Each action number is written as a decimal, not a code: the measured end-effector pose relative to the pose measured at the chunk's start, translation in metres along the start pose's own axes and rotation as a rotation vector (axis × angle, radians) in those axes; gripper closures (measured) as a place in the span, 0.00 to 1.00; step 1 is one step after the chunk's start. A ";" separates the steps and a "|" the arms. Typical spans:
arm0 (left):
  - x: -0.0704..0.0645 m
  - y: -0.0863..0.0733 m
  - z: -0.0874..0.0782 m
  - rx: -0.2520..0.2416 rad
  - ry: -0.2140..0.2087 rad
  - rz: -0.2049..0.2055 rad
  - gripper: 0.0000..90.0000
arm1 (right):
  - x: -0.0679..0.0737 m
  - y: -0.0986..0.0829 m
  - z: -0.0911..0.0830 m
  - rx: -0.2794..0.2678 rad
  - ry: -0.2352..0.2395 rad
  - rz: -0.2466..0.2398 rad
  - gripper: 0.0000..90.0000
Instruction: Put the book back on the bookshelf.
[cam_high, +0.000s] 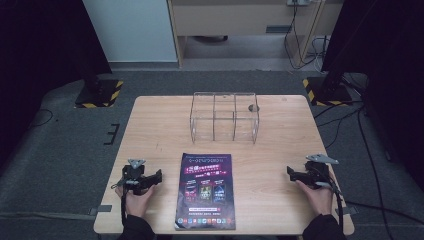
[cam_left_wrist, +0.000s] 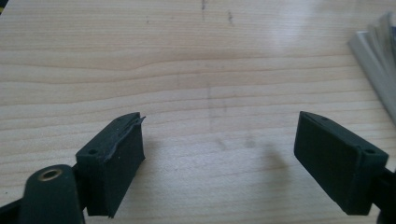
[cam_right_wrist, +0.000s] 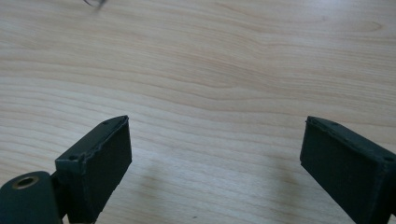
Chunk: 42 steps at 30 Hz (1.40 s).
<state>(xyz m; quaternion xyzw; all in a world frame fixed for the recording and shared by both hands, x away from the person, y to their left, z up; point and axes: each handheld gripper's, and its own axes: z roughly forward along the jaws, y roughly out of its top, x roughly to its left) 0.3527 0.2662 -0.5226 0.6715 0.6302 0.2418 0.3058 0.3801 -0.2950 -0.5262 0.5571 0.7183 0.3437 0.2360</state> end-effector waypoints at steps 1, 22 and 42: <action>0.000 0.000 0.000 0.000 0.000 0.000 0.17 | 0.001 0.001 -0.001 -0.005 0.002 -0.010 0.10; -0.015 0.003 -0.025 -0.071 -0.075 0.021 0.11 | 0.020 0.012 -0.021 -0.082 0.039 -0.025 0.12; -0.040 0.001 -0.027 -0.098 -0.156 0.058 0.20 | 0.055 0.035 -0.038 -0.149 0.119 -0.059 0.14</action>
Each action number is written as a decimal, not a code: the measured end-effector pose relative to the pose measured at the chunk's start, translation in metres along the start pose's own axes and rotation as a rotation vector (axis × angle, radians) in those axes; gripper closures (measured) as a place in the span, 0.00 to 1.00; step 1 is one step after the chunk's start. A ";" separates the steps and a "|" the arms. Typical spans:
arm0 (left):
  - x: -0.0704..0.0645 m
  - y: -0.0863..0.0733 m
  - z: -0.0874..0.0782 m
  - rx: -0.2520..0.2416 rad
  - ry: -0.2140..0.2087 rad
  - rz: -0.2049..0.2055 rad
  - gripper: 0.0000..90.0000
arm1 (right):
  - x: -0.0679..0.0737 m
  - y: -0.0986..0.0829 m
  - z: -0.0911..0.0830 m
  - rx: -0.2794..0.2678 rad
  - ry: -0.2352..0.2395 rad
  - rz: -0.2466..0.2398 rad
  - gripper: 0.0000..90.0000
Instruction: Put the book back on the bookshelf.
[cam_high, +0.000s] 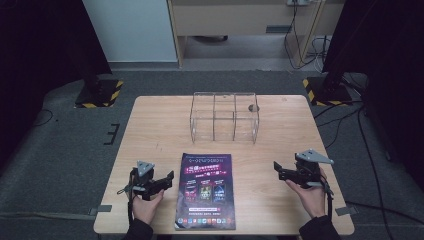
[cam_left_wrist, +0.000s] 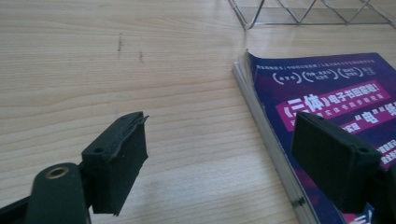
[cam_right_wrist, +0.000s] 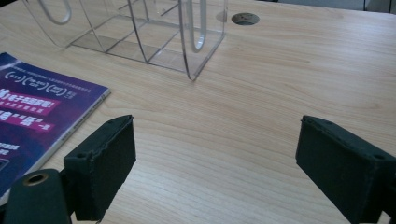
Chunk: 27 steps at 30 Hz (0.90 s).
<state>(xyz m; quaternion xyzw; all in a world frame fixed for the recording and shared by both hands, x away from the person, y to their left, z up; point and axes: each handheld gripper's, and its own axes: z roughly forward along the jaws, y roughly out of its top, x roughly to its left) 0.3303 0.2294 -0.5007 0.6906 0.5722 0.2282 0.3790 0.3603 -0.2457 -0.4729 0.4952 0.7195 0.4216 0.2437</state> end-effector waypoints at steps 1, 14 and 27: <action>-0.001 0.000 0.000 -0.001 -0.005 0.001 0.21 | 0.002 0.002 0.000 -0.004 0.008 -0.001 0.15; -0.019 -0.001 0.008 0.017 -0.037 0.010 0.26 | 0.019 0.012 0.003 -0.014 0.057 -0.019 0.15; -0.032 -0.001 0.019 0.029 -0.042 0.045 0.28 | 0.041 0.026 0.011 -0.023 0.106 -0.057 0.14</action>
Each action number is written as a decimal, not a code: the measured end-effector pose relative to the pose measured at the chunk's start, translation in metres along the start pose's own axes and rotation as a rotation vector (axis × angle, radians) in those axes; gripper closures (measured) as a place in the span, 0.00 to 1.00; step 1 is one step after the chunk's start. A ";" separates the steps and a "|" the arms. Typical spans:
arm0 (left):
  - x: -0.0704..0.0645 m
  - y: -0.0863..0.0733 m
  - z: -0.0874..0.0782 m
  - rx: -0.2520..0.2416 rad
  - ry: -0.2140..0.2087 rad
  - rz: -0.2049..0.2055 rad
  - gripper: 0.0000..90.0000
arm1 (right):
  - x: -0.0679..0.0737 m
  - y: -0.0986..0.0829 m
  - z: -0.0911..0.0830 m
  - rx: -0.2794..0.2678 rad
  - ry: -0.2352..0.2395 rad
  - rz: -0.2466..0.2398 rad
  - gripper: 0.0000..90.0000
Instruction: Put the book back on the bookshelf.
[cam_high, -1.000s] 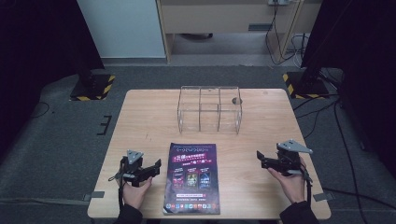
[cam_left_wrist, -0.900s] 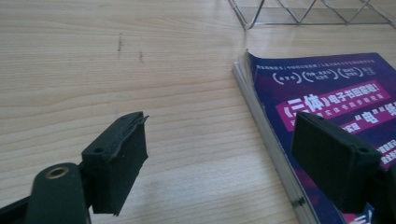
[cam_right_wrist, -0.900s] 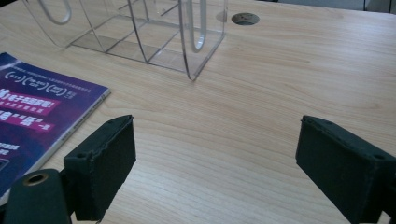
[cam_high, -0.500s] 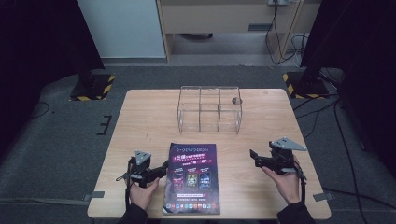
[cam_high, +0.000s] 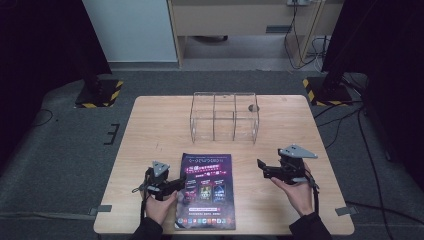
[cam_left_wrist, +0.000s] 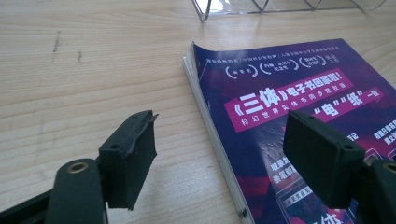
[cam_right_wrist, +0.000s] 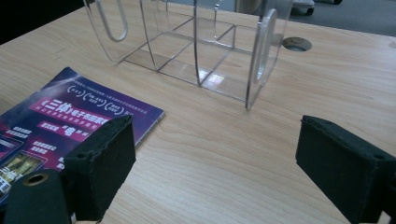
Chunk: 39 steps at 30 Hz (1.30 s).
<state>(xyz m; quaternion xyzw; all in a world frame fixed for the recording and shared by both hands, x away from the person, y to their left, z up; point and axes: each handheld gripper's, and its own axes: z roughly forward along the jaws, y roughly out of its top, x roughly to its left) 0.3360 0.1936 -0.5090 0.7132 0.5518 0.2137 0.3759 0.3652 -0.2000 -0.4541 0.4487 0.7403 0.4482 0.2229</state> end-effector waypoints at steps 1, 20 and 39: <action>0.000 0.000 0.001 0.001 -0.001 0.000 0.28 | 0.002 0.001 0.001 -0.001 0.002 -0.001 0.13; -0.007 0.000 0.022 0.039 -0.028 -0.007 0.33 | 0.032 -0.001 0.022 0.047 0.062 -0.037 0.14; -0.012 -0.001 0.030 0.076 -0.027 0.012 0.34 | 0.063 -0.016 0.043 0.107 0.120 -0.057 0.14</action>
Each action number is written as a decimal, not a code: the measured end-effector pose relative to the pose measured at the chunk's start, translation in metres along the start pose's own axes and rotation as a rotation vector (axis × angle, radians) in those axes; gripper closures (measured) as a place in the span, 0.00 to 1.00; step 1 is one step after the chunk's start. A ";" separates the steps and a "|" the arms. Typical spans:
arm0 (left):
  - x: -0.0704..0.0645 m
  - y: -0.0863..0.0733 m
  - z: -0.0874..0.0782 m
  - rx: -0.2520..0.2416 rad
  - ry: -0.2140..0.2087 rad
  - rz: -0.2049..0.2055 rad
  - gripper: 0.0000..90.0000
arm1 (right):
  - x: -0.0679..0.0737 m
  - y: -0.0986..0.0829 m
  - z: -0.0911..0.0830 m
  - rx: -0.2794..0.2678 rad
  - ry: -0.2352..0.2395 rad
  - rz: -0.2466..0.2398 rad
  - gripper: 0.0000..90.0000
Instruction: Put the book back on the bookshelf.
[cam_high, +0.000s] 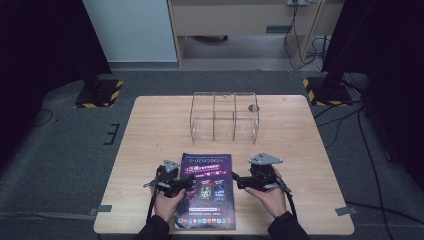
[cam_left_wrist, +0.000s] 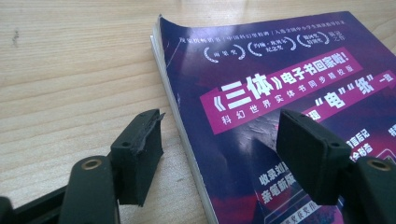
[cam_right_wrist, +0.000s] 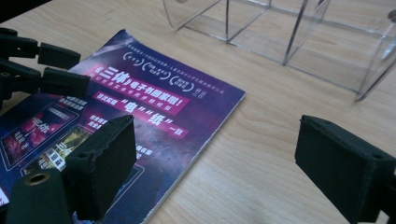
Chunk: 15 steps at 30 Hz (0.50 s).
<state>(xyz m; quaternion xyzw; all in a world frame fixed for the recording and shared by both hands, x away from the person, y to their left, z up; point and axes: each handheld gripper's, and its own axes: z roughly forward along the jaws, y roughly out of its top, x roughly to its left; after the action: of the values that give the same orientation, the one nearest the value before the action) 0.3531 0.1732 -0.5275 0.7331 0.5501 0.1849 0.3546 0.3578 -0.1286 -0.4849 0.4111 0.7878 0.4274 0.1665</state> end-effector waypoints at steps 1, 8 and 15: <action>0.000 0.000 0.000 0.000 -0.002 0.000 0.34 | 0.002 -0.001 0.002 0.009 0.001 0.005 0.14; 0.000 0.000 0.001 0.004 -0.016 -0.007 0.36 | 0.011 -0.008 0.013 0.039 0.013 0.003 0.15; 0.002 0.000 0.002 0.005 -0.024 -0.012 0.36 | 0.020 -0.016 0.022 0.063 0.031 0.007 0.16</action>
<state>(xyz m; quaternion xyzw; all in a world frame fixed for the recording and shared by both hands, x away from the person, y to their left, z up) 0.3552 0.1741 -0.5286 0.7328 0.5508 0.1727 0.3602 0.3512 -0.1056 -0.5087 0.4123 0.8019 0.4092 0.1399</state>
